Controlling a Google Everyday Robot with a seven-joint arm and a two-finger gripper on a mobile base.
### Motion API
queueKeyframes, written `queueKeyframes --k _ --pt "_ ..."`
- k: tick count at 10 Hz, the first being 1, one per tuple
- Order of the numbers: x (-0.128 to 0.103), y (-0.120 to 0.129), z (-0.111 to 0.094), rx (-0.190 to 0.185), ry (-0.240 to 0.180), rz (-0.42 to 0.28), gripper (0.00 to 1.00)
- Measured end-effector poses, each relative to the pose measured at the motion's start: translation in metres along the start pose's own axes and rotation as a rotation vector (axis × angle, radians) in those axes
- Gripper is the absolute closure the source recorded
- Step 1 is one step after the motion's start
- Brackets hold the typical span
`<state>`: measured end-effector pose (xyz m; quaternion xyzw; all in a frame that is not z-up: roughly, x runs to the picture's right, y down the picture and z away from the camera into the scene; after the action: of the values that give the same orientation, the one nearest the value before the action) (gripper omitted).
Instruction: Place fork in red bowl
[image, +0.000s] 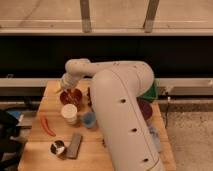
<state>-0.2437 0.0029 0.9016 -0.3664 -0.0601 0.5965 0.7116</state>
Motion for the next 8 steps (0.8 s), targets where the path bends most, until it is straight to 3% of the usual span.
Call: queueKeyframes --k 8 --pt "0.017 -0.017 0.006 -0.035 0.006 0.060 0.34"
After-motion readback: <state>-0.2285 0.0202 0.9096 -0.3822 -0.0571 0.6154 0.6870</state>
